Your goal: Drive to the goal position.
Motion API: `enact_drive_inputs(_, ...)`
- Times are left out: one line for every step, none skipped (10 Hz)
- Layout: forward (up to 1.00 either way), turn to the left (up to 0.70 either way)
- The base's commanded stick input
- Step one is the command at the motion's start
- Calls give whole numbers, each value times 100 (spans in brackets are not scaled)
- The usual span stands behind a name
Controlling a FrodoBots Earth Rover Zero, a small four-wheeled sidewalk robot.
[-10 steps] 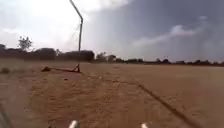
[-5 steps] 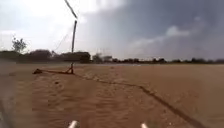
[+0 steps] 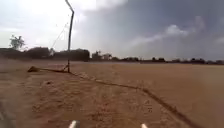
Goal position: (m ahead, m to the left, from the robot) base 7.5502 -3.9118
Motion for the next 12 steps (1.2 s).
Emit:
enact_drive_inputs(100,0)
enact_drive_inputs(100,0)
enact_drive_inputs(100,0)
enact_drive_inputs(100,0)
enact_drive_inputs(100,0)
enact_drive_inputs(100,0)
enact_drive_inputs(100,0)
enact_drive_inputs(100,0)
enact_drive_inputs(100,0)
enact_drive_inputs(100,0)
enact_drive_inputs(100,0)
enact_drive_inputs(100,0)
